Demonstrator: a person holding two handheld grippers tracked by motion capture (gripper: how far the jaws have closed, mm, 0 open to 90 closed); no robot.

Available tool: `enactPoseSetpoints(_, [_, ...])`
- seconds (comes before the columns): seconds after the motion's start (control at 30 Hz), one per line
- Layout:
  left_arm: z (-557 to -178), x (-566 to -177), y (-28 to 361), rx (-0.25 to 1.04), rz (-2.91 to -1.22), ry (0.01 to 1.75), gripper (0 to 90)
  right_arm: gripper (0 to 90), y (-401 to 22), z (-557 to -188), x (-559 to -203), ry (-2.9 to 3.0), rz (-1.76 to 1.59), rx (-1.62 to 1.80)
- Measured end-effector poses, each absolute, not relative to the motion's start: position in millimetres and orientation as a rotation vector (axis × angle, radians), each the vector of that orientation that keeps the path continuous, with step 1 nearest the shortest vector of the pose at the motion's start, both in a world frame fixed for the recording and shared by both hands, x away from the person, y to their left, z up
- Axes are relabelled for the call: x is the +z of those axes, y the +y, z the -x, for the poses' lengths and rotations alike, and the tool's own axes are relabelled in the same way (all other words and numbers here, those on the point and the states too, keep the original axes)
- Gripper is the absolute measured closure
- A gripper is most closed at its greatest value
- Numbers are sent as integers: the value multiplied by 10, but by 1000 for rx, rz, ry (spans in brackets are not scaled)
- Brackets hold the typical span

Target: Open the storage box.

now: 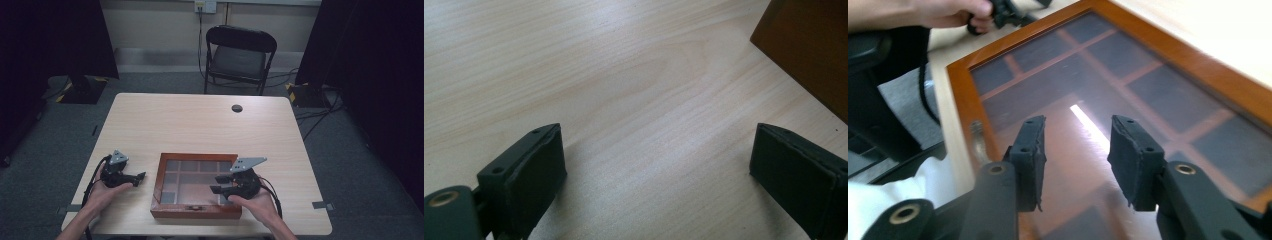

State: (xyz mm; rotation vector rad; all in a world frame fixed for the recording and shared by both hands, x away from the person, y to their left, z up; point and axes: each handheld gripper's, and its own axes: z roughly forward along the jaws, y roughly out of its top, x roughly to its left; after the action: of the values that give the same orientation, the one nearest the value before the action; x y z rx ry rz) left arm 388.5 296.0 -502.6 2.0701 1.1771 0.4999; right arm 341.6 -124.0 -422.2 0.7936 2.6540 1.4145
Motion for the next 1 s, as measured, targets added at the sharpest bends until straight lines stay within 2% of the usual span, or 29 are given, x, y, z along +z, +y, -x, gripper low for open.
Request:
enactPoseSetpoints(0.4, [-3885, -5022, 2967, 507, -2068, 1169, 92, 737, -959, -3255, -4317, 2790, -643, 1435])
enactPoseSetpoints(0.57, [-3875, -5015, 2980, 509, -2064, 1168, 137, 761, -864, -3210, -4351, 2829, -587, 1425])
enactPoseSetpoints(1.0, [-3859, -4979, 2917, 486, -2079, 1135, 185, 813, -779, -3171, -4408, 2865, -505, 1392])
